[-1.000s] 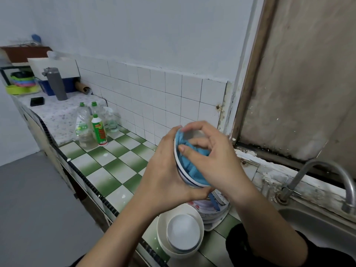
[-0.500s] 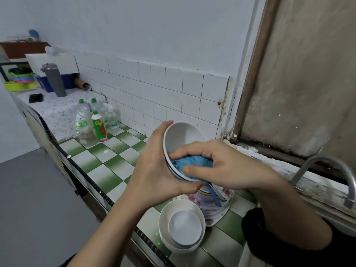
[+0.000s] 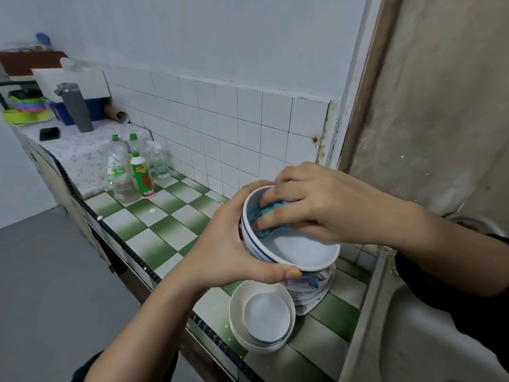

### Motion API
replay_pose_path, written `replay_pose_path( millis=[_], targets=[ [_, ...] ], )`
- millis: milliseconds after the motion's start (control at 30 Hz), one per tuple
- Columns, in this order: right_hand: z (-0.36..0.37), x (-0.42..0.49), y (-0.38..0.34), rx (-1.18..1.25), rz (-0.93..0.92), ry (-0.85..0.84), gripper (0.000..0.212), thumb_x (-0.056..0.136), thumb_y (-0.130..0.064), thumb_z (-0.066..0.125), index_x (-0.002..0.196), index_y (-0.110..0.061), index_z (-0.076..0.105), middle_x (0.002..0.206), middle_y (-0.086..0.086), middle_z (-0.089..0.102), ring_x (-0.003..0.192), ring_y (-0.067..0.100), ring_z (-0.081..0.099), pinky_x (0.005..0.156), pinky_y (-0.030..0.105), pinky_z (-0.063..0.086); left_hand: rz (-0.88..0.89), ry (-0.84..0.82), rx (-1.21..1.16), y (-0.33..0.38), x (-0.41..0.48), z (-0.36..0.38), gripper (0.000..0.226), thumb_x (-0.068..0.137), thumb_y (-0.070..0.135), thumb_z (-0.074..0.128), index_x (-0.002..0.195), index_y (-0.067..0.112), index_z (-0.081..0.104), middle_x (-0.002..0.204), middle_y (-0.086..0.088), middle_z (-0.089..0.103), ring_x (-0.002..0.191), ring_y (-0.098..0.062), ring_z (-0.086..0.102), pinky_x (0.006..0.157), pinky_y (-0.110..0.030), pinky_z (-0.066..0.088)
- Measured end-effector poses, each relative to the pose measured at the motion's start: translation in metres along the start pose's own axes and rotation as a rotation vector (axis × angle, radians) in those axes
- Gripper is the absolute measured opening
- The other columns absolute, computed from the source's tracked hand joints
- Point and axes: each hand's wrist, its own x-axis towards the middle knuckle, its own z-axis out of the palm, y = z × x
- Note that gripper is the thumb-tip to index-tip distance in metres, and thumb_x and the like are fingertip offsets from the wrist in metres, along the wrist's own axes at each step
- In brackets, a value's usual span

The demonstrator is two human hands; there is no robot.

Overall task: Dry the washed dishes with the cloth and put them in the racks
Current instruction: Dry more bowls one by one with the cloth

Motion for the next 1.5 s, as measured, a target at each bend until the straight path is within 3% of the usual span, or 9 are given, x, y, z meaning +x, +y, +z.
replay_pose_path(
  millis=[133,300,533,733,900,1000,1133,1300,1500],
  targets=[
    [-0.012,0.003,-0.008,0.303,0.214,-0.26,0.038,0.083,-0.022,0.052,0.116,-0.029,0.071,0.102,-0.007,0.072,0.091,0.016,0.063,0.082,0.041,0.051,-0.007,0.049,0.014,-0.006,-0.007,-0.002,0.101,0.041,0.039,0.088,0.132,0.017,0.048,0.114,0.009,0.065,0.106,-0.02,0.065,0.089,-0.031,0.052],
    [-0.026,0.001,-0.013,0.665,0.328,-0.427,0.033,0.075,-0.019,0.057,0.101,-0.028,0.076,0.086,-0.023,0.07,0.08,-0.001,0.064,0.073,0.015,0.048,-0.006,0.041,0.077,-0.002,-0.009,0.001,0.102,0.039,0.049,0.086,0.13,0.027,0.048,0.113,0.015,0.064,0.107,-0.014,0.064,0.089,-0.032,0.052],
    [-0.009,0.01,-0.023,1.158,0.648,-0.105,0.025,0.084,0.002,0.069,0.086,-0.022,0.072,0.078,-0.006,0.07,0.067,0.003,0.062,0.066,0.016,0.051,0.031,0.094,0.171,0.004,-0.013,0.009,0.091,0.042,0.05,0.085,0.122,0.045,0.042,0.111,0.021,0.064,0.103,-0.004,0.064,0.083,-0.016,0.049],
    [-0.021,0.01,-0.018,1.487,0.809,-0.045,0.018,0.07,0.0,0.064,0.08,-0.01,0.074,0.07,0.004,0.071,0.059,0.009,0.064,0.057,0.017,0.052,0.061,0.122,0.254,0.002,-0.019,0.008,0.096,0.041,0.056,0.081,0.128,0.04,0.042,0.115,0.019,0.06,0.106,-0.004,0.062,0.086,-0.024,0.05],
    [-0.015,0.011,-0.025,0.837,0.844,0.213,0.021,0.081,-0.004,0.069,0.082,-0.024,0.076,0.076,0.01,0.071,0.062,0.024,0.055,0.063,0.032,0.048,0.099,0.185,0.219,0.009,-0.021,0.01,0.092,0.044,0.051,0.083,0.124,0.053,0.038,0.119,0.022,0.058,0.111,-0.005,0.06,0.086,-0.015,0.046],
    [-0.001,0.015,-0.046,0.517,0.732,0.29,0.014,0.078,-0.018,0.068,0.086,-0.029,0.073,0.079,-0.012,0.071,0.071,0.01,0.063,0.072,0.028,0.052,0.102,0.188,0.221,0.009,-0.022,0.013,0.103,0.043,0.046,0.087,0.134,0.033,0.04,0.121,0.015,0.059,0.114,-0.009,0.06,0.091,-0.024,0.05],
    [-0.007,0.018,-0.054,0.637,0.579,0.098,0.019,0.081,-0.011,0.069,0.088,-0.028,0.075,0.072,-0.025,0.065,0.071,-0.003,0.061,0.067,0.009,0.041,0.042,0.224,0.296,0.007,-0.023,0.001,0.12,0.038,0.057,0.086,0.142,0.021,0.037,0.122,0.008,0.061,0.113,-0.011,0.061,0.093,-0.037,0.052],
    [-0.026,0.016,-0.039,1.001,0.532,0.026,0.03,0.082,0.007,0.07,0.086,-0.023,0.075,0.082,-0.01,0.074,0.077,0.0,0.065,0.076,0.016,0.051,0.082,0.248,0.273,0.007,-0.028,-0.006,0.108,0.042,0.057,0.084,0.136,0.03,0.038,0.121,0.009,0.062,0.11,-0.01,0.062,0.091,-0.025,0.05],
    [-0.005,0.03,-0.049,0.453,0.795,0.325,0.019,0.078,-0.023,0.065,0.091,-0.033,0.076,0.076,-0.011,0.072,0.07,0.013,0.064,0.07,0.031,0.053,0.153,0.266,0.325,0.012,-0.034,-0.008,0.104,0.046,0.054,0.084,0.136,0.028,0.039,0.127,0.014,0.056,0.116,-0.005,0.057,0.094,-0.014,0.043]
  ],
)
